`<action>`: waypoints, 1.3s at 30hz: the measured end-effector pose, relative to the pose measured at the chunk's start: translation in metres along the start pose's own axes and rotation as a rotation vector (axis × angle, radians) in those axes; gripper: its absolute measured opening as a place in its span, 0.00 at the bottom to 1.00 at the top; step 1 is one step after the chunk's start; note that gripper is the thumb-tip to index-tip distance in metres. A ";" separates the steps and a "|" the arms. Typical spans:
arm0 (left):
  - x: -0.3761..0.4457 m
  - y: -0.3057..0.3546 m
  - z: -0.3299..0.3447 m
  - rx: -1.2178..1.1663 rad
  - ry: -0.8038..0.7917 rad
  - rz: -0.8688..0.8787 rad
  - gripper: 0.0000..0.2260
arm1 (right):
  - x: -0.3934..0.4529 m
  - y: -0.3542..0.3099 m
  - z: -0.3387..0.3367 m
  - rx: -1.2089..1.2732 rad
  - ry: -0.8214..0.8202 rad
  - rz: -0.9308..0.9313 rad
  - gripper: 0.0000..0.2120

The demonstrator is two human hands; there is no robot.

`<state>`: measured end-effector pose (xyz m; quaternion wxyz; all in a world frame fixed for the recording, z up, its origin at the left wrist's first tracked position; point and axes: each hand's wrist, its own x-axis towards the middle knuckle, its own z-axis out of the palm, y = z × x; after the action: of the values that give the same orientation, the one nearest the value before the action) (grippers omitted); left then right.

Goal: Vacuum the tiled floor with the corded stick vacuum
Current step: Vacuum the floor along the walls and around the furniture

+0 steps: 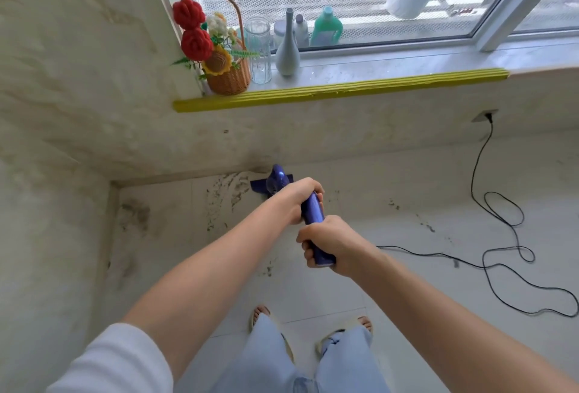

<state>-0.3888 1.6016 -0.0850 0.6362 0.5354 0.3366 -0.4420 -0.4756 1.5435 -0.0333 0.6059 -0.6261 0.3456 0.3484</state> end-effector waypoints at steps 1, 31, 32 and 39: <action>0.001 0.002 0.004 0.003 -0.009 0.007 0.10 | 0.000 -0.002 -0.004 0.016 -0.001 -0.005 0.07; 0.005 -0.015 -0.016 0.098 0.078 -0.003 0.11 | 0.005 0.023 0.021 -0.097 0.062 -0.047 0.09; 0.001 -0.014 -0.013 0.094 0.055 -0.007 0.12 | 0.002 0.022 0.017 -0.102 0.074 -0.065 0.08; 0.004 -0.029 0.023 0.053 -0.027 0.006 0.10 | -0.007 0.037 -0.012 -0.098 0.157 -0.116 0.10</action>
<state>-0.4149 1.5777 -0.0952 0.6278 0.5470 0.3145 -0.4558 -0.5107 1.5305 -0.0459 0.5646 -0.6993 0.3380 0.2791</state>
